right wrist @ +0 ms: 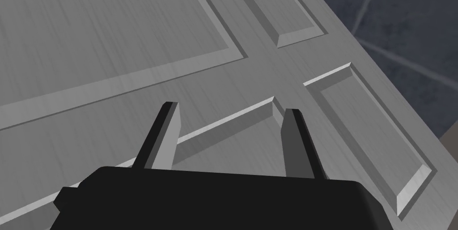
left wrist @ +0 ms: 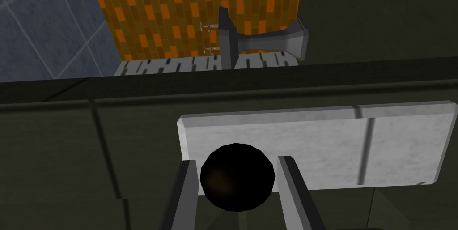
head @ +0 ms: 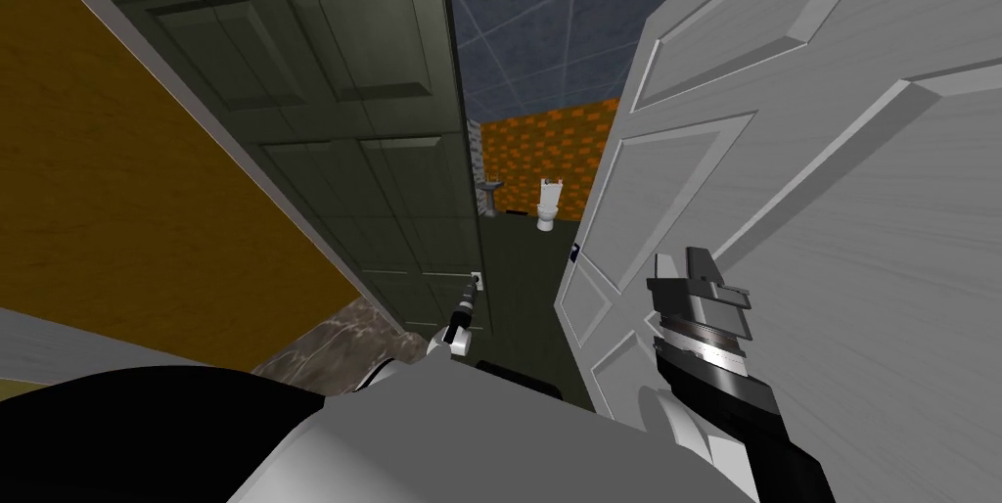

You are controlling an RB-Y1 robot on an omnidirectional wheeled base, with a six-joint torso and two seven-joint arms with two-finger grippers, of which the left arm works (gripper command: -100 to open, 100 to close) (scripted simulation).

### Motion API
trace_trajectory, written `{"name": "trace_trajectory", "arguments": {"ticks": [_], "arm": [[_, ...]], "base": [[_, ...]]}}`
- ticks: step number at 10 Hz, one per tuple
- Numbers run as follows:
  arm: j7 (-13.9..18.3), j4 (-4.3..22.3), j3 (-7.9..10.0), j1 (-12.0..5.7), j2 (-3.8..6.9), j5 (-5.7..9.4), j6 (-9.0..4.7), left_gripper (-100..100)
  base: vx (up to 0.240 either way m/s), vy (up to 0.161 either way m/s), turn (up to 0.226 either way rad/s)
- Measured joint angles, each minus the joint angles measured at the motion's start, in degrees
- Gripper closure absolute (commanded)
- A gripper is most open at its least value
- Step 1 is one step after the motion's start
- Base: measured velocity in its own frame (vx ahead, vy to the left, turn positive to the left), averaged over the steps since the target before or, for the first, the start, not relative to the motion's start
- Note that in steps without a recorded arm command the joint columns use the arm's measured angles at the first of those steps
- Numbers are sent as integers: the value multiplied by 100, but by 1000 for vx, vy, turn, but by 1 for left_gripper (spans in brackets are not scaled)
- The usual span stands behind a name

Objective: Push the door open

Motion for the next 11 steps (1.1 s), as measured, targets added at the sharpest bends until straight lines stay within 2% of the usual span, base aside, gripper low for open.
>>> {"name": "trace_trajectory", "arguments": {"ticks": [1,2,3,5,6,7,9,10,11], "arm": [[1,2,0,3,-1,0,2,100],[-52,182,41,-60,-10,65,-64,100],[-96,91,56,2,-13,97,-29,100],[-242,-392,96,252,-48,189,177,100],[-272,-280,127,155,-27,226,135,100],[-280,-100,154,29,-5,247,21,100],[-459,64,285,-32,-22,428,-70,100],[-540,-332,293,184,-62,453,73,100],[-638,-506,348,260,-73,534,186,100]], "base": [[109,7,-21],[126,-4,-14],[131,13,-8],[142,20,-15],[64,5,0],[137,1,-25],[156,15,-3],[160,64,-7],[154,40,23]]}}
